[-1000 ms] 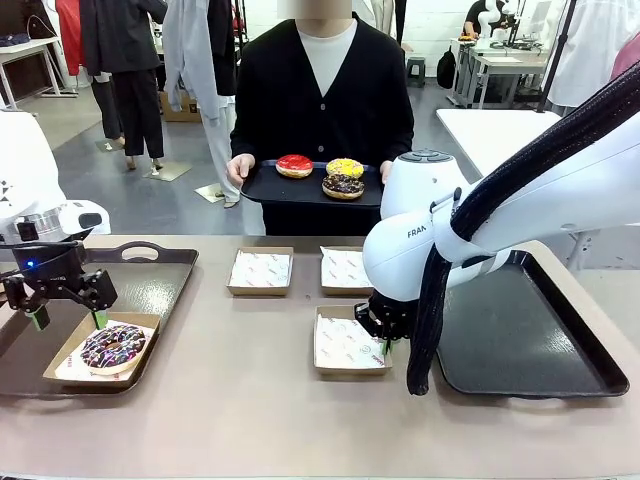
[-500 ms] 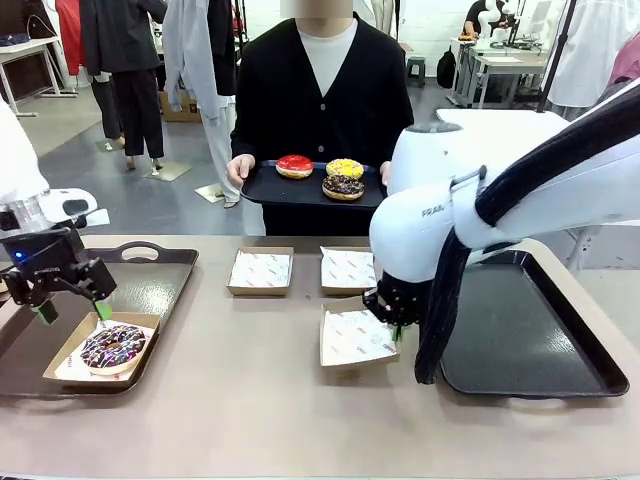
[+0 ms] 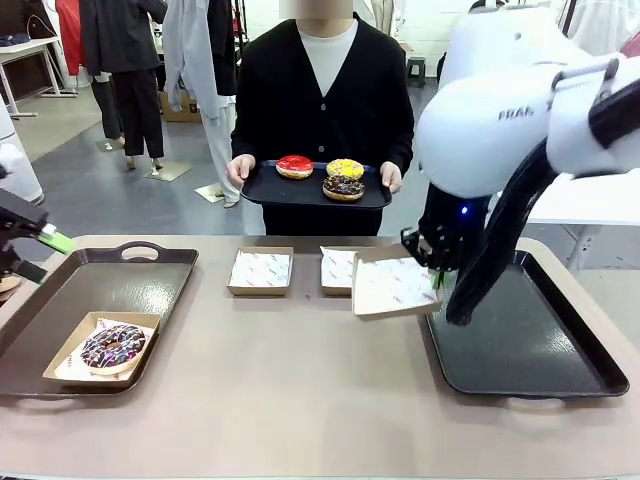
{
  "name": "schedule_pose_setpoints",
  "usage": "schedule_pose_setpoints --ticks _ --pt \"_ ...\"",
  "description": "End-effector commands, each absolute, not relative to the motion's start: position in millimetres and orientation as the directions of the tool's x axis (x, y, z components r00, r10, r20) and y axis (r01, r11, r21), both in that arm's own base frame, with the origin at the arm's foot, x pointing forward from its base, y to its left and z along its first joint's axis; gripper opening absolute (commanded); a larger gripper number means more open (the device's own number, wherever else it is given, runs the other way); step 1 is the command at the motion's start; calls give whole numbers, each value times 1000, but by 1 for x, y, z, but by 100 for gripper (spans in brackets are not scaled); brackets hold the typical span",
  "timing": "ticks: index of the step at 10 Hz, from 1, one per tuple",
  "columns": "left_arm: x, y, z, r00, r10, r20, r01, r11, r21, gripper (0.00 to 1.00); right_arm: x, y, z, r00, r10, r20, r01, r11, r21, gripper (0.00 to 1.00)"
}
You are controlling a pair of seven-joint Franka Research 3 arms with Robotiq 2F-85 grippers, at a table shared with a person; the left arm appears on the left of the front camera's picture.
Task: Individually package the donuts and arrange them on the tray.
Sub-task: Place the picked Paper togo box on the Handle tray while simultaneously picking up another Paper togo box from the table with the other hand.
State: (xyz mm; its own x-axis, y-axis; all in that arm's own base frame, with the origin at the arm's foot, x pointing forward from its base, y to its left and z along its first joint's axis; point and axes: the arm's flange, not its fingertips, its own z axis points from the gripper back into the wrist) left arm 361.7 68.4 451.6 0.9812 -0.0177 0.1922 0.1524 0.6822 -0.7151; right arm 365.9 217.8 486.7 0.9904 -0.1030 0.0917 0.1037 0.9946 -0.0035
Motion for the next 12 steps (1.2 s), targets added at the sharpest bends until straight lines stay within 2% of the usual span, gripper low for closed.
schedule_pose_setpoints --ticks 1,3,8,12 --pt "357 100 441 978 29 204 151 572 -806 100 383 222 502 993 -98 71 96 995 20 0" --pt "347 133 424 978 70 197 144 458 -877 100 406 229 516 993 -92 71 91 996 13 0" --pt "326 195 393 981 129 142 101 285 -953 100 453 248 544 996 -84 36 83 996 15 0" --pt "334 206 376 983 166 78 36 243 -969 100 488 271 550 997 -74 23 74 997 -10 0"
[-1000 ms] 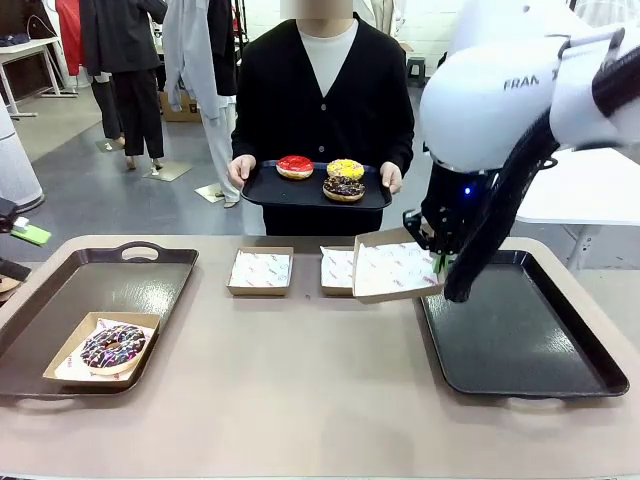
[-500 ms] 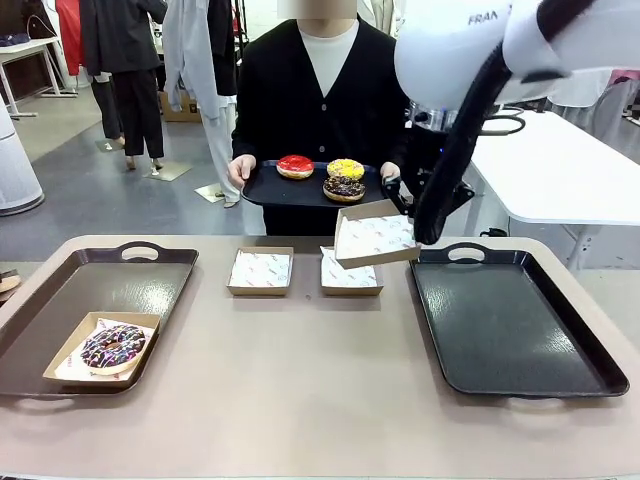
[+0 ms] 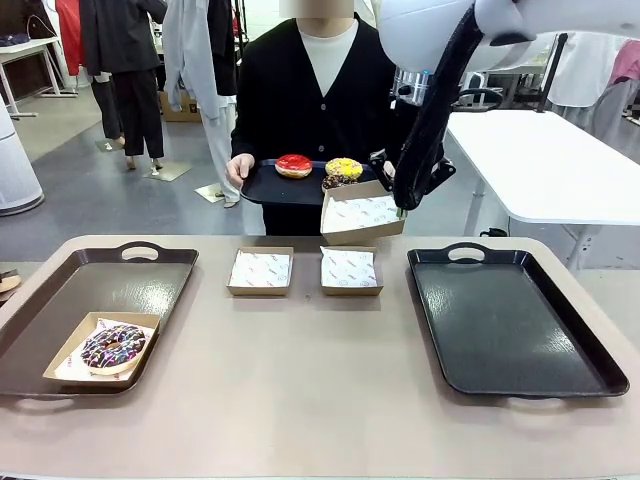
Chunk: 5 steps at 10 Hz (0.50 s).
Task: Individually package the donuts and arrange them on the tray.
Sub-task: Place the picked Paper togo box on the Handle tray while simultaneously picking up another Paper togo box from the table with the other hand.
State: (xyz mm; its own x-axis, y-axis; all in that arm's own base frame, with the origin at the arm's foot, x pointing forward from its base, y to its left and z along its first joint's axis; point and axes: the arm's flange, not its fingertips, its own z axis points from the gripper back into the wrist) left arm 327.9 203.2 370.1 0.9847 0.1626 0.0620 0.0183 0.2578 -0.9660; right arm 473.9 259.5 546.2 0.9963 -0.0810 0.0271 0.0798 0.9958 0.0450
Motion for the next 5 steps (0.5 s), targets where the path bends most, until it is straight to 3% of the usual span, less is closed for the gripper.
schedule_pose_setpoints --ticks 1,5 --pt "335 205 377 982 171 77 34 242 -970 100 498 280 548 997 -74 24 75 995 -62 0" --pt "335 203 373 984 163 69 24 260 -965 100 543 297 529 998 -46 -41 43 996 -78 0"
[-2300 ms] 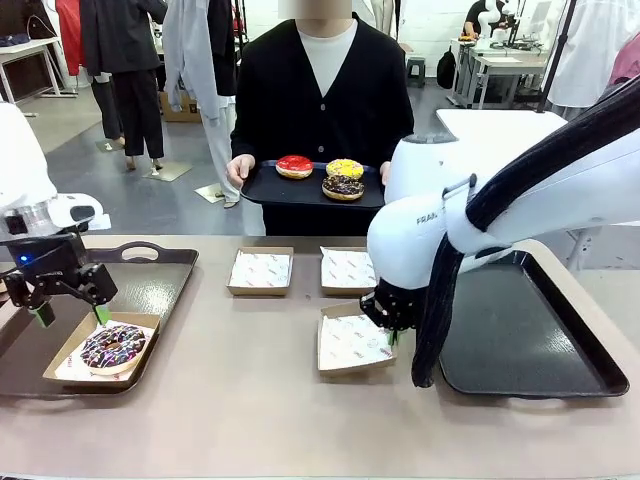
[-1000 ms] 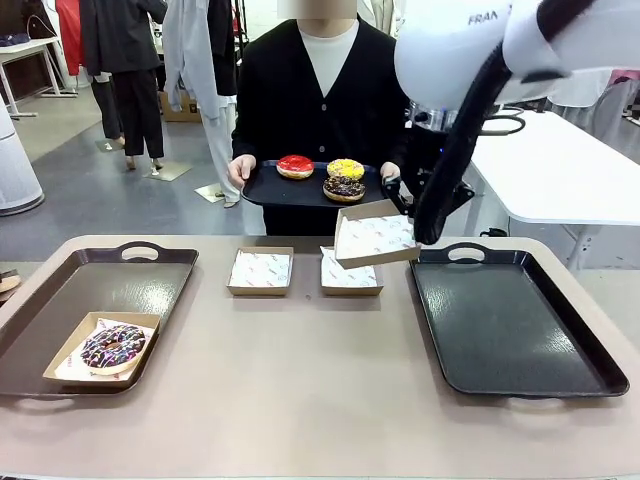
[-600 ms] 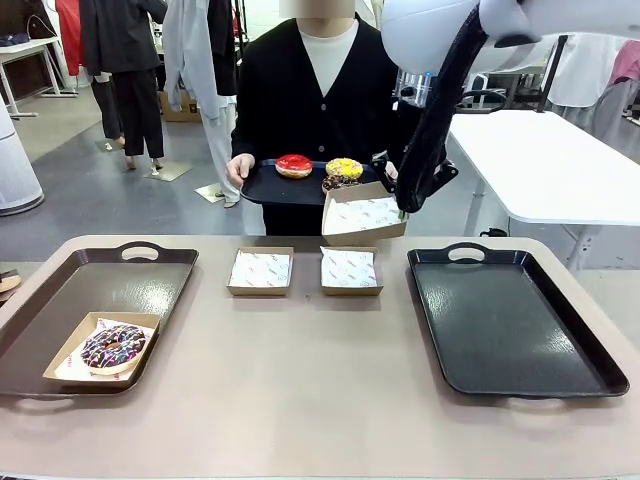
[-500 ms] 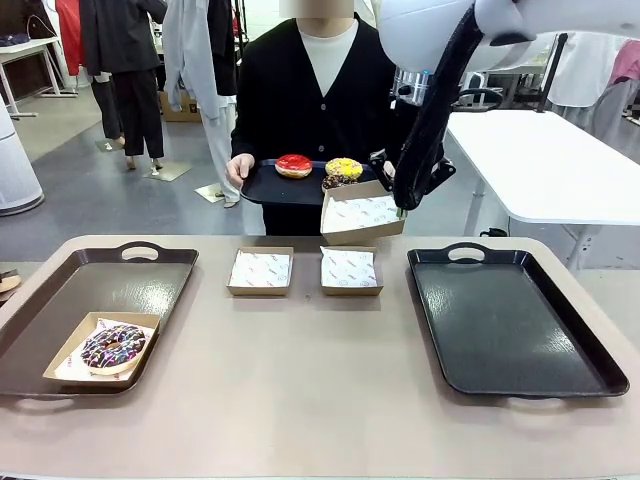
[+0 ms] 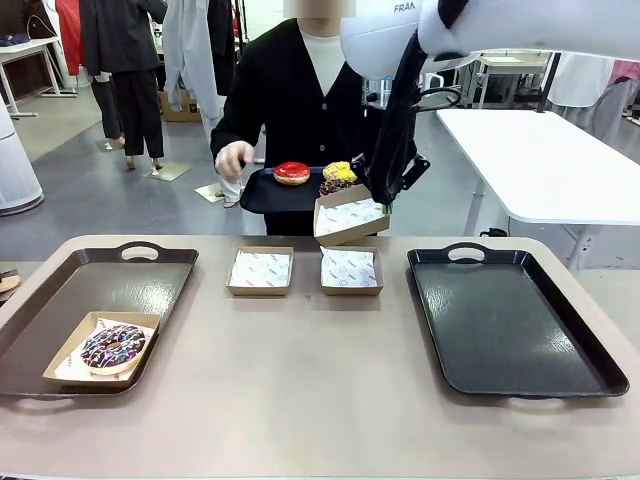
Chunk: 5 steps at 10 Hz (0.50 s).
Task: Individually package the donuts and arrange them on the tray.
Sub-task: Place the picked Paper togo box on the Handle tray while simultaneously picking up another Paper togo box from the table with the other hand.
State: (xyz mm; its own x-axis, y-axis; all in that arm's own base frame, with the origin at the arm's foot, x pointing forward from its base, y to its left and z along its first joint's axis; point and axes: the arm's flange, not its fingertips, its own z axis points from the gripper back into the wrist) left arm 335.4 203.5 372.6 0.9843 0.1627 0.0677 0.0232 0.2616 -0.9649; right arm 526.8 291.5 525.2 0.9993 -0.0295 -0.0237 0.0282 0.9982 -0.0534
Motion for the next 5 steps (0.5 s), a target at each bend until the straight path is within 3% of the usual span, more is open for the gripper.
schedule_pose_setpoints --ticks 1,5 --pt "335 203 373 984 163 69 24 260 -965 100 552 294 521 997 -55 -51 51 996 -79 0" --pt "335 203 373 984 163 69 24 260 -965 100 548 290 512 998 -46 -51 43 998 -54 0"
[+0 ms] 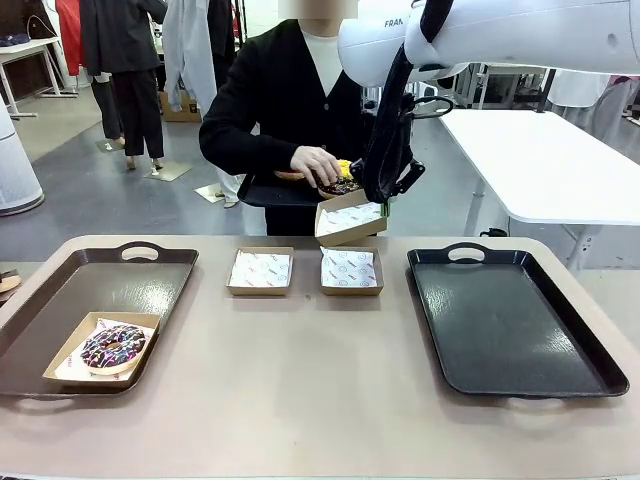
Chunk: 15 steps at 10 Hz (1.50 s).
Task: Individually package the donuts and arrange them on the tray.
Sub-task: Place the picked Paper togo box on the Handle tray while simultaneously picking up another Paper togo box from the table with the other hand.
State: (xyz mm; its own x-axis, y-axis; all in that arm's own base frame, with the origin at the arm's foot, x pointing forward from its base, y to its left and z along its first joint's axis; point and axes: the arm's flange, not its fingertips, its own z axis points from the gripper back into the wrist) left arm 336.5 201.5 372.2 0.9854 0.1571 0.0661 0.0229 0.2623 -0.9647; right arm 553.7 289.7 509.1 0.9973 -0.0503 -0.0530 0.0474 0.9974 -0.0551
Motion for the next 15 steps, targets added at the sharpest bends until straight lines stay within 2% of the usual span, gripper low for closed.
schedule_pose_setpoints --ticks 1,15 --pt "335 203 373 984 163 69 24 260 -965 100 548 290 512 998 -46 -51 43 998 -54 0" --pt "335 203 373 984 163 69 24 260 -965 100 548 290 512 998 -46 -51 43 998 -54 0"
